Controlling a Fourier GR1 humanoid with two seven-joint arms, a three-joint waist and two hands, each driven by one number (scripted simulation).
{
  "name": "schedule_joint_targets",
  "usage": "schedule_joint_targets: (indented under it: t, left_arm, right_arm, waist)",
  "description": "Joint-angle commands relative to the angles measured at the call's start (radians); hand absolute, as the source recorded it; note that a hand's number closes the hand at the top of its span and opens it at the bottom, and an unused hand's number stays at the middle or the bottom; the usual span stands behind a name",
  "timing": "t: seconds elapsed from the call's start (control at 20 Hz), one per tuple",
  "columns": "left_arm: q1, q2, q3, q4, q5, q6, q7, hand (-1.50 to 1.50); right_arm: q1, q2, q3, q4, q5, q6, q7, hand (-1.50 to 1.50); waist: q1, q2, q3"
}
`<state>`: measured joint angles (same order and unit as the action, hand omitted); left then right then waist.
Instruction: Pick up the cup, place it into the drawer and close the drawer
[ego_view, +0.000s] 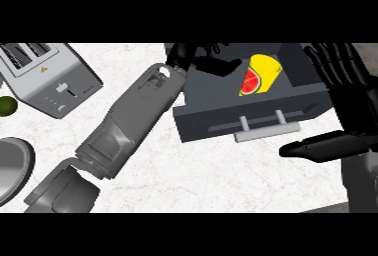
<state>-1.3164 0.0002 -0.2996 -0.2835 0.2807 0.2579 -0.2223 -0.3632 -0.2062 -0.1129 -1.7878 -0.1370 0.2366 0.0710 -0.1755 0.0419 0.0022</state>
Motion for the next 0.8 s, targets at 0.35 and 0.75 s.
schedule_joint_targets:
  t: [0.35,0.75]
  left_arm:
    - [0.055,0.0,0.004,-0.096,0.187,-0.017,-0.126,-1.5]
    - [0.049,0.0,0.055,-0.129,0.318,0.027,-0.24,-1.5]
  right_arm:
    - [-0.074,0.022,0.125,0.025,-0.145,0.18,0.022,1.5]
    - [-0.014,-0.111,0.279,-0.002,-0.125,0.386,0.145,1.5]
  waist:
    - [-0.039,0.014,-0.002]
    - [0.022,-0.016,-0.003]
